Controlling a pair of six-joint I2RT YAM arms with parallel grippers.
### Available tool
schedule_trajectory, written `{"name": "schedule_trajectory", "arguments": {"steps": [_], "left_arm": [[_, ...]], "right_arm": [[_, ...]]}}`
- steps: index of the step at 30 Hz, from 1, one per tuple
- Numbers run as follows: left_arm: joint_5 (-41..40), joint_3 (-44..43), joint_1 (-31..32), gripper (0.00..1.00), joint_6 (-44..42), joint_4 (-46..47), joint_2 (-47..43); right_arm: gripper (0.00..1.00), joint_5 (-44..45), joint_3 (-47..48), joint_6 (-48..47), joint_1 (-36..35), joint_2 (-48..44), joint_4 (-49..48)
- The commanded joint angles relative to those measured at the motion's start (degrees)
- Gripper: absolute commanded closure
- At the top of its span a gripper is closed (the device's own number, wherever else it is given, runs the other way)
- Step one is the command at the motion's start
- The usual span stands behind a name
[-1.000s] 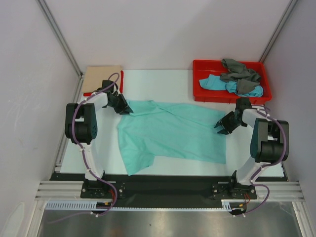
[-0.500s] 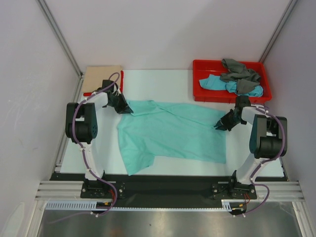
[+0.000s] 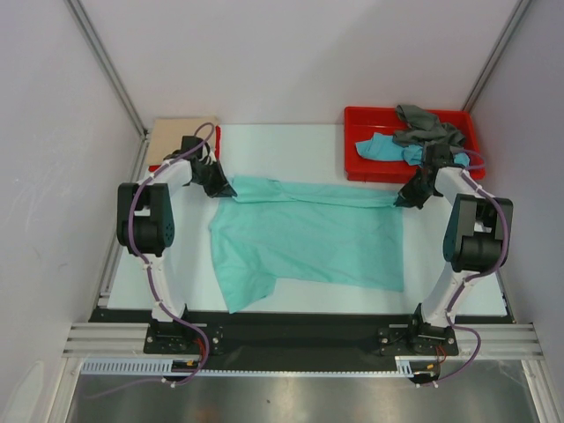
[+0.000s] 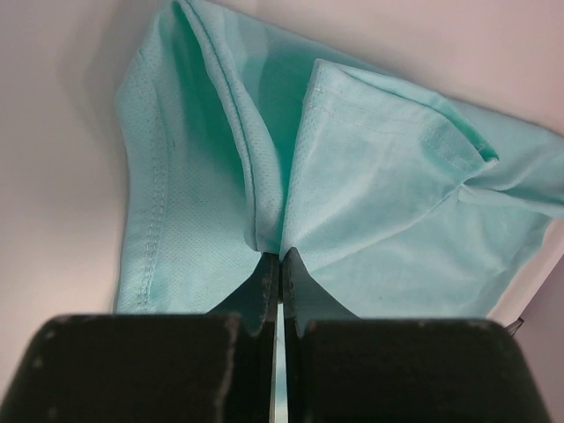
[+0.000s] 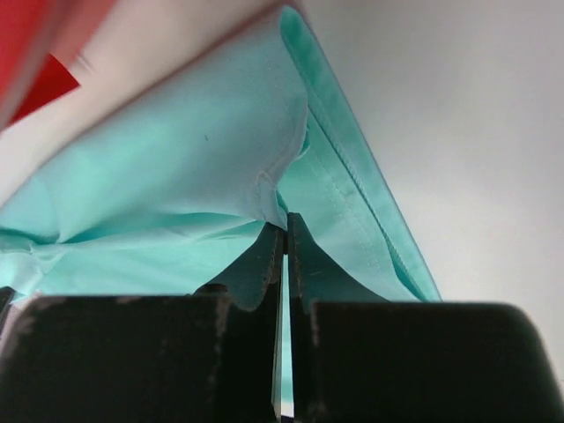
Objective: Fold and stack the t-shirts
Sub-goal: Fold the tshirt
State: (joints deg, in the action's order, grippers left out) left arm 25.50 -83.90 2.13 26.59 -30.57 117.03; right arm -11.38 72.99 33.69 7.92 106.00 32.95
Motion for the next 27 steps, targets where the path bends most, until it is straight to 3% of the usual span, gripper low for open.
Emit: {"name": "schedule_trajectory", "arguments": {"steps": [1, 11, 27], "left_arm": [[-1.6, -3.1, 0.3, 1.0, -3.0, -1.2, -0.8], [-1.8, -1.5, 0.1, 1.0, -4.0, -2.4, -1.5], [-1.1, 2.4, 0.1, 1.0, -4.7, -2.7, -3.7]], "right_arm": [[1.0, 3.5, 4.6, -5.8, 0.4, 1.5, 3.6], [1.0, 4.7, 9.6, -10.5, 1.1, 5.1, 5.9], [0.97, 5.6, 6.7, -12.3, 1.4, 3.3, 9.0]]}}
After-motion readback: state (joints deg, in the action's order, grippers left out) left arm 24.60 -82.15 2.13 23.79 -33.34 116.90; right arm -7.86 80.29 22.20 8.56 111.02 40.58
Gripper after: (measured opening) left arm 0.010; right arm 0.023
